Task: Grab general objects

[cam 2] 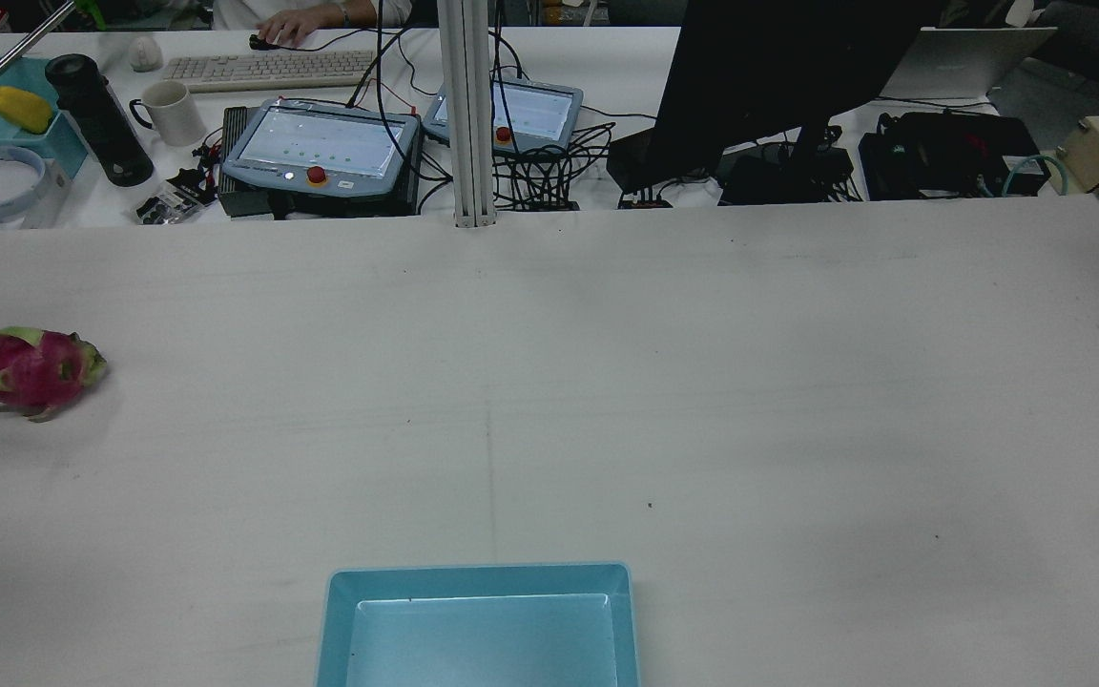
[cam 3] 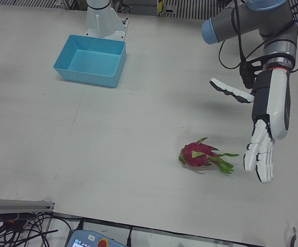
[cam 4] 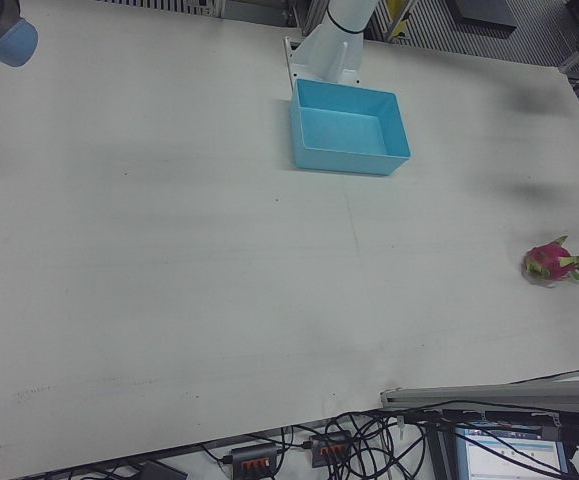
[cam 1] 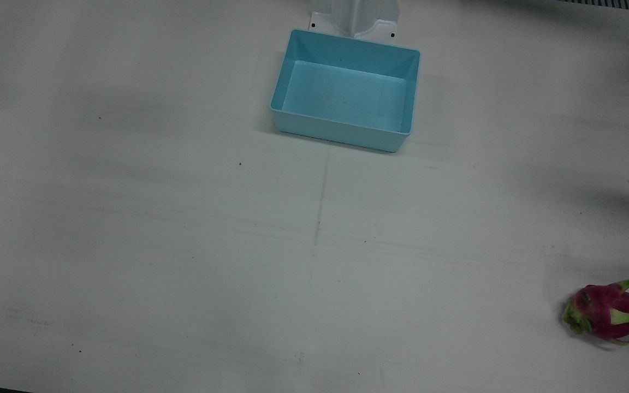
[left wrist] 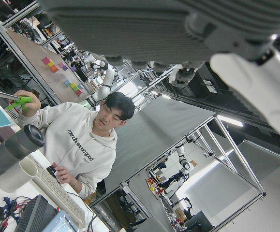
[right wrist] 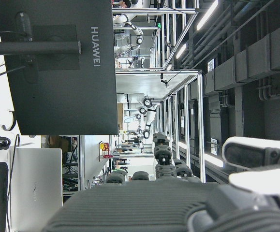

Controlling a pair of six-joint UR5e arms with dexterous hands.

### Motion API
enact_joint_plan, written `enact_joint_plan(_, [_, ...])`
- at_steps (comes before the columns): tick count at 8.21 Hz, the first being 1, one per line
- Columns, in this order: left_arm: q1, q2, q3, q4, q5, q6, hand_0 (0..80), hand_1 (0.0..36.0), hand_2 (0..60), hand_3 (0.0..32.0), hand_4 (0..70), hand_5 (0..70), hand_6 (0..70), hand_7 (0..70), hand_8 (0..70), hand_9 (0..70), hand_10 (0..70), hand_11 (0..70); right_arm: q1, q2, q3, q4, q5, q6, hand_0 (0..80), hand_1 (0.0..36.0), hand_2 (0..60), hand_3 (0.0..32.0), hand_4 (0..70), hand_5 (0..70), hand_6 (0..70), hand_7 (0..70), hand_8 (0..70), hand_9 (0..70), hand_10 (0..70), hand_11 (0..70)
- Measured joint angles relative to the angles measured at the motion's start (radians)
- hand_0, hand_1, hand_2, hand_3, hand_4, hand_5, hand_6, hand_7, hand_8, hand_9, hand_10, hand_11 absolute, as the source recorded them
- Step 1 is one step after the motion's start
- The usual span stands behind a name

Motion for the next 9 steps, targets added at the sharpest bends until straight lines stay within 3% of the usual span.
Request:
enact_joint_plan(1, [0.012,0.000,-0.004,0.003,0.000,0.006,50.2,13.6,0.0,0.0,3.9,2.7,0.0,2.4,0.0,0.0,0.0,0.0,0.000,0.000,0.000,0.000,0.000,0.000,0.0,0.0,0.0,0.0,0.0,0.0,0.0,0.0,0.0,0.0,0.0,0.0])
enact_joint_plan(2, [0.013,-0.003,-0.029,0.036,0.014,0.070,49.5,13.2,0.0,0.0,3.3,3.0,0.0,2.6,0.0,0.0,0.0,0.0,0.000,0.000,0.000,0.000,0.000,-0.001,0.0,0.0,0.0,0.0,0.0,0.0,0.0,0.0,0.0,0.0,0.0,0.0])
enact_joint_plan(3, [0.011,-0.008,-0.081,0.108,0.052,0.174,51.1,15.4,0.0,0.0,3.2,0.9,0.0,2.7,0.0,0.0,0.0,0.0,0.000,0.000,0.000,0.000,0.000,-0.001,0.0,0.0,0.0,0.0,0.0,0.0,0.0,0.0,0.0,0.0,0.0,0.0])
enact_joint_plan(4, [0.005,-0.010,-0.121,0.165,0.082,0.255,58.2,22.0,0.0,0.0,3.5,0.0,0.0,2.3,0.0,0.0,0.0,0.6,0.000,0.000,0.000,0.000,0.000,-0.001,0.0,0.0,0.0,0.0,0.0,0.0,0.0,0.0,0.0,0.0,0.0,0.0])
enact_joint_plan(5, [0.000,-0.009,-0.139,0.190,0.096,0.293,80.0,33.1,0.0,0.0,4.0,0.0,0.0,2.0,0.0,0.0,0.0,2.8,0.000,0.000,0.000,0.000,0.000,-0.001,0.0,0.0,0.0,0.0,0.0,0.0,0.0,0.0,0.0,0.0,0.0,0.0])
enact_joint_plan(6, [-0.003,-0.008,-0.147,0.201,0.104,0.310,80.0,35.9,0.0,0.0,3.7,0.0,0.0,1.8,0.0,0.0,0.0,3.3,0.000,0.000,0.000,0.000,0.000,-0.001,0.0,0.0,0.0,0.0,0.0,0.0,0.0,0.0,0.0,0.0,0.0,0.0])
enact_joint_plan(9, [-0.002,-0.009,-0.155,0.226,0.111,0.320,80.0,35.6,0.5,0.0,1.6,0.0,0.0,0.9,0.0,0.0,0.0,2.2,0.000,0.000,0.000,0.000,0.000,-0.001,0.0,0.0,0.0,0.0,0.0,0.0,0.0,0.0,0.0,0.0,0.0,0.0])
